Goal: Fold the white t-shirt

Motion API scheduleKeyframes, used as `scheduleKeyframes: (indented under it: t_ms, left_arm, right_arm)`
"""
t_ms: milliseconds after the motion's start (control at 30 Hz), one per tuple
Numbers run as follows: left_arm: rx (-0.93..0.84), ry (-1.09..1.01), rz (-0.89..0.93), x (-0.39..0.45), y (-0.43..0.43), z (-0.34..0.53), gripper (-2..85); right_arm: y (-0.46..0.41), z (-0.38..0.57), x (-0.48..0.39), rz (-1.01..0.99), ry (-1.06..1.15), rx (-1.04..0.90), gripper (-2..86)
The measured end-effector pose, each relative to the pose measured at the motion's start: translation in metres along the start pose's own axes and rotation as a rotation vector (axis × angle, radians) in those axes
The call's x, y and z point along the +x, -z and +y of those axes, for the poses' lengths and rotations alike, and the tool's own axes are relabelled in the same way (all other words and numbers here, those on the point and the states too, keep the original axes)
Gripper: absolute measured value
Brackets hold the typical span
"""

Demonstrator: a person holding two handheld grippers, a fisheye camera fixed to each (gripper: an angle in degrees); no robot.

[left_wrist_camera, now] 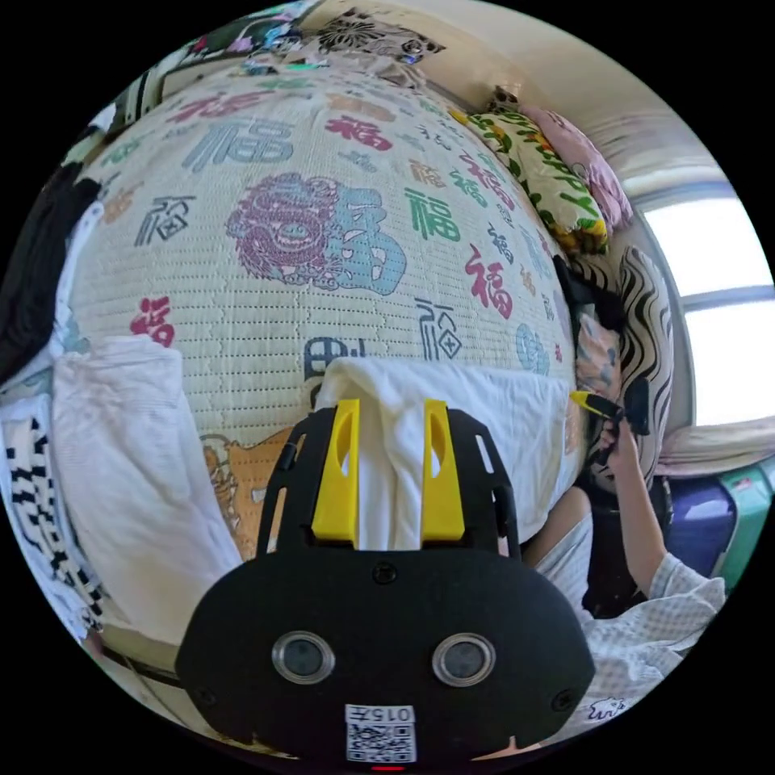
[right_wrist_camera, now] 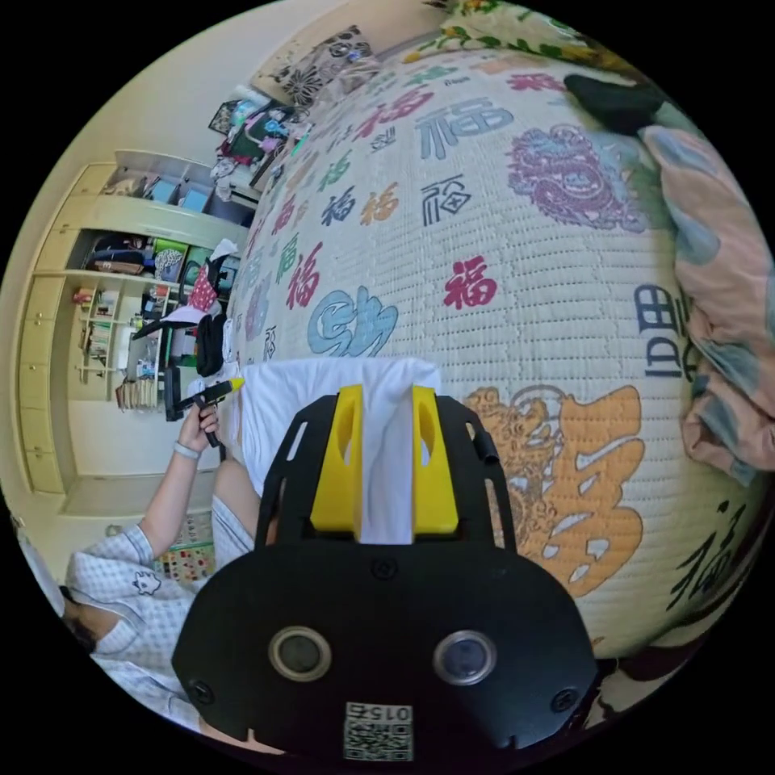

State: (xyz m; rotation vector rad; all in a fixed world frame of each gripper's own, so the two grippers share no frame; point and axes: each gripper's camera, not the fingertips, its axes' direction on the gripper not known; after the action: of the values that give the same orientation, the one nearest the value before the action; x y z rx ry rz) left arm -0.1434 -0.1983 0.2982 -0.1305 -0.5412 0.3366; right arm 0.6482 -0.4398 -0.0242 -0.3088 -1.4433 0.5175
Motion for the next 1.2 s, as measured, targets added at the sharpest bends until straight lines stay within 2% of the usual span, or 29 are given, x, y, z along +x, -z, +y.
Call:
scheduleKeyframes:
  t_ms: [100, 133, 200, 500, 600, 733, 800, 900, 967, 1033, 1200]
  left_arm:
    - [0.015, 0.042, 0.09, -0.025, -0.003, -0.007, 7.5]
    - [0.038, 0.062, 0.136, -0.036, 0.0, -0.007, 3.7]
    - [0.053, 0.08, 0.205, -0.051, 0.005, -0.007, 1.0]
    - [0.054, 0.033, 0.133, -0.07, 0.025, 0.005, 2.5]
    - [0.133, -0.023, 0.053, -0.065, 0.059, 0.035, 4.6]
    - [0.052, -0.041, -0.129, -0.062, 0.084, 0.099, 7.7]
    - [-0.005, -0.027, -0.14, -0.06, 0.081, 0.125, 8.4]
    - [-0.084, 0.028, -0.155, -0.062, 0.067, 0.154, 9.4]
    - [-0.154, 0.07, -0.154, -0.069, 0.053, 0.167, 10.0]
    - [-0.168, 0.079, -0.121, -0.071, 0.047, 0.173, 10.0]
    - [-0.167, 0.146, -0.031, -0.084, 0.031, 0.19, 9.6]
  right_arm:
    - [-0.026, -0.02, 0.012, -0.069, -0.038, -0.07, 6.5]
    - [-0.035, -0.026, 0.015, -0.086, -0.05, -0.098, 4.2]
    - [-0.042, -0.03, 0.016, -0.048, -0.048, -0.092, 1.4]
    - [-0.074, -0.023, 0.004, -0.066, -0.059, -0.048, 0.9]
    - [-0.067, -0.003, -0.027, -0.062, 0.077, 0.042, 1.1]
    - [-0.068, 0.043, -0.13, 0.353, 0.432, 0.239, 0.1]
    - [-0.081, 0.058, -0.172, 0.44, 0.521, 0.328, -0.1]
    - [-0.12, 0.068, -0.234, 0.403, 0.686, 0.399, 0.1]
    - [-0.151, 0.063, -0.263, 0.324, 0.757, 0.367, 0.6]
    - [-0.2, 0.041, -0.3, 0.25, 0.808, 0.195, 3.1]
    - [-0.302, 0.0, -0.363, 0.212, 0.915, -0.129, 6.4]
